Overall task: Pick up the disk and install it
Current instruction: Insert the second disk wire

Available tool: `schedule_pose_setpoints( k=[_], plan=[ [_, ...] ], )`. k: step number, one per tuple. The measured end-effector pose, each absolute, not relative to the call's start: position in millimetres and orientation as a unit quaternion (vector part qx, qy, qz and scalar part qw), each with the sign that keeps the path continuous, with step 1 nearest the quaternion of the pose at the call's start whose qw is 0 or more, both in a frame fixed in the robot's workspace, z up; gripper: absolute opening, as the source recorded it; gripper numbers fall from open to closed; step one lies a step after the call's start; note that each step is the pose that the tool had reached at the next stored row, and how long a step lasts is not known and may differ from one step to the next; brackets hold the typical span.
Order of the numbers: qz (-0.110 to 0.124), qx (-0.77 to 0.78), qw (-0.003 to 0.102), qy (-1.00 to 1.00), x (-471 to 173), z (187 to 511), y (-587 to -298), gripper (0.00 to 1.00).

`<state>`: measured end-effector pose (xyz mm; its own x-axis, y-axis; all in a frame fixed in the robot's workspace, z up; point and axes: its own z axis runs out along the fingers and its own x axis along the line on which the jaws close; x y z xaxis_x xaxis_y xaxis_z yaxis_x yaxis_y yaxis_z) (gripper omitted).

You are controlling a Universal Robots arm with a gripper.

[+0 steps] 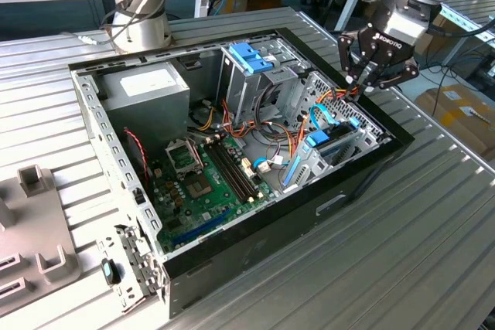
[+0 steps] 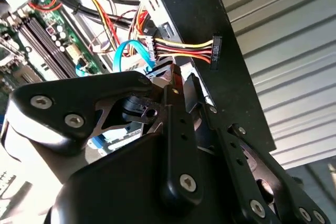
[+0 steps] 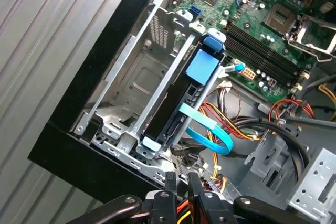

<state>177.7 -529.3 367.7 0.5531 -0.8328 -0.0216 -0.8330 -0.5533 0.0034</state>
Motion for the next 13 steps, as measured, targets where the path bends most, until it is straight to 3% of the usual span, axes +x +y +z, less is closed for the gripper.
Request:
schedule_pose_setpoints(
  k=[13],
  plan=[
    [0.01,-0.91,0.003,0.413,177.7,368.6,-529.1,0.24]
  ],
)
